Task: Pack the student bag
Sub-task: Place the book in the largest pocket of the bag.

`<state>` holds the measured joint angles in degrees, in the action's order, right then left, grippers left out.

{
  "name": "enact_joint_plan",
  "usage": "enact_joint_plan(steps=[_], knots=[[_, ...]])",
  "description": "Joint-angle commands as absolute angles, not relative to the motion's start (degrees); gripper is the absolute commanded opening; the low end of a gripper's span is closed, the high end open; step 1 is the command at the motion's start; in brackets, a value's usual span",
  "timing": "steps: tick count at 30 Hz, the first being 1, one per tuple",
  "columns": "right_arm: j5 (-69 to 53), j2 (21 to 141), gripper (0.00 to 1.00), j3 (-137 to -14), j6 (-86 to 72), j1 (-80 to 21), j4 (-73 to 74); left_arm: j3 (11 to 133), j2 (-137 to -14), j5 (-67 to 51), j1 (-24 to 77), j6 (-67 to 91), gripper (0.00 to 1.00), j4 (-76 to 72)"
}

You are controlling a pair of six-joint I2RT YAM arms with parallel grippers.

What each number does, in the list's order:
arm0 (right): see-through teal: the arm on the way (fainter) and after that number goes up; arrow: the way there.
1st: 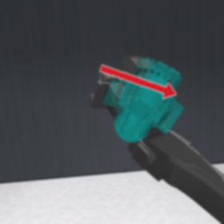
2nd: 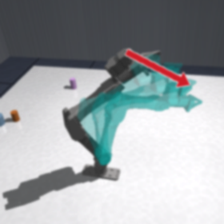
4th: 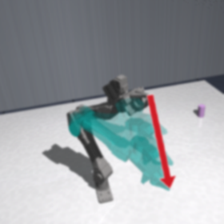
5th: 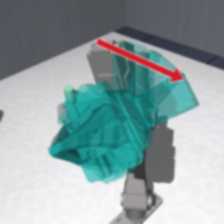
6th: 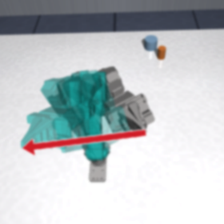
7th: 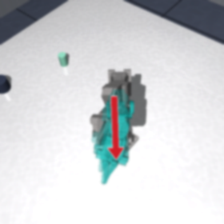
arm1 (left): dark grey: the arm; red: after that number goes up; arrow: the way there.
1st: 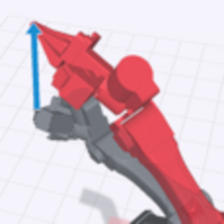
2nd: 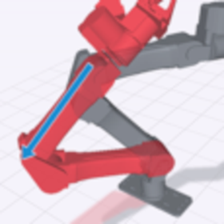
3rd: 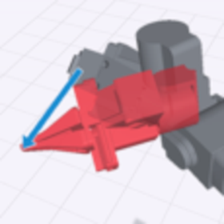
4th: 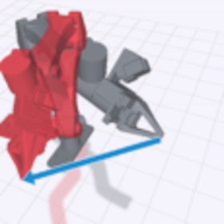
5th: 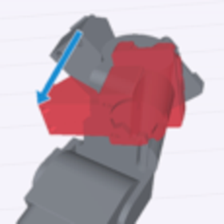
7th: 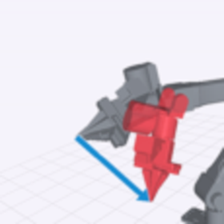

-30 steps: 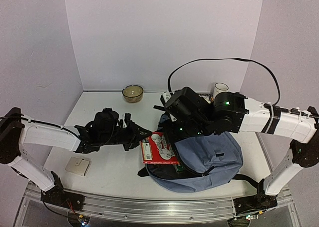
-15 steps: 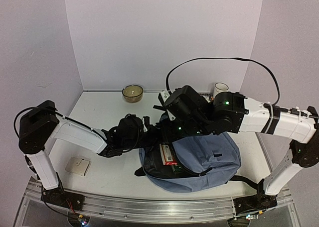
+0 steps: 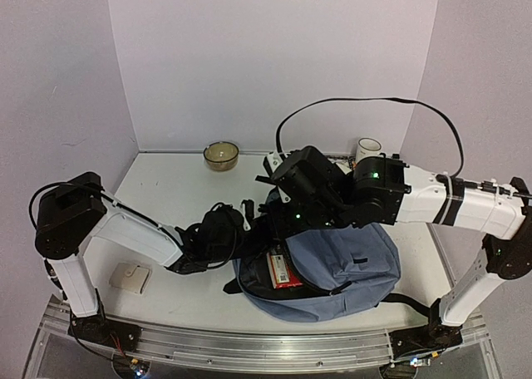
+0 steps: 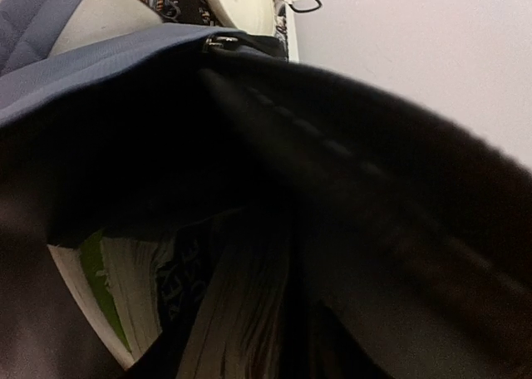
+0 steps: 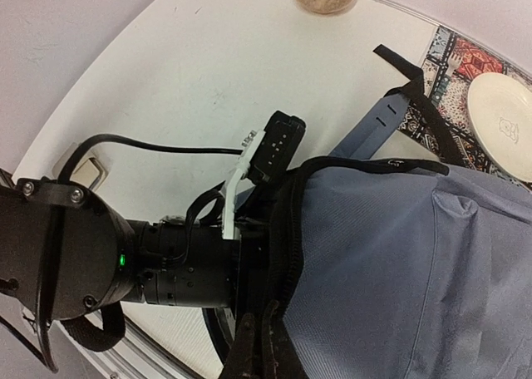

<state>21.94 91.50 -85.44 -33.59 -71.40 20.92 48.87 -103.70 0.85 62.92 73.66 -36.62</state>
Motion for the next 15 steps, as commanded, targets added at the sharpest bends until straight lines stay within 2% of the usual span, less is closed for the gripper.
enact_joint_plan(steps=[1,5,9,12,15], knots=[[24.21,91.18,0.0,-84.68,-33.82,-71.42,17.13,47.21,-100.47,2.64,62.77,68.36,0.58,-40.13],[24.32,91.24,0.0,-83.82,-34.22,-71.12,17.14,44.8,-97.36,3.85,62.76,66.78,0.67,-37.18],[24.12,91.33,0.0,-83.66,-34.28,-71.06,17.11,42.54,-94.76,4.54,62.75,67.43,0.68,-34.02],[24.05,91.37,0.0,-83.7,-34.28,-71.02,16.94,40.67,-93.25,5.1,62.76,68.56,0.61,-32.41],[23.87,91.45,0.0,-83.85,-34.05,-71.05,16.68,40.28,-93.06,4.5,62.75,69.28,0.46,-31.62]])
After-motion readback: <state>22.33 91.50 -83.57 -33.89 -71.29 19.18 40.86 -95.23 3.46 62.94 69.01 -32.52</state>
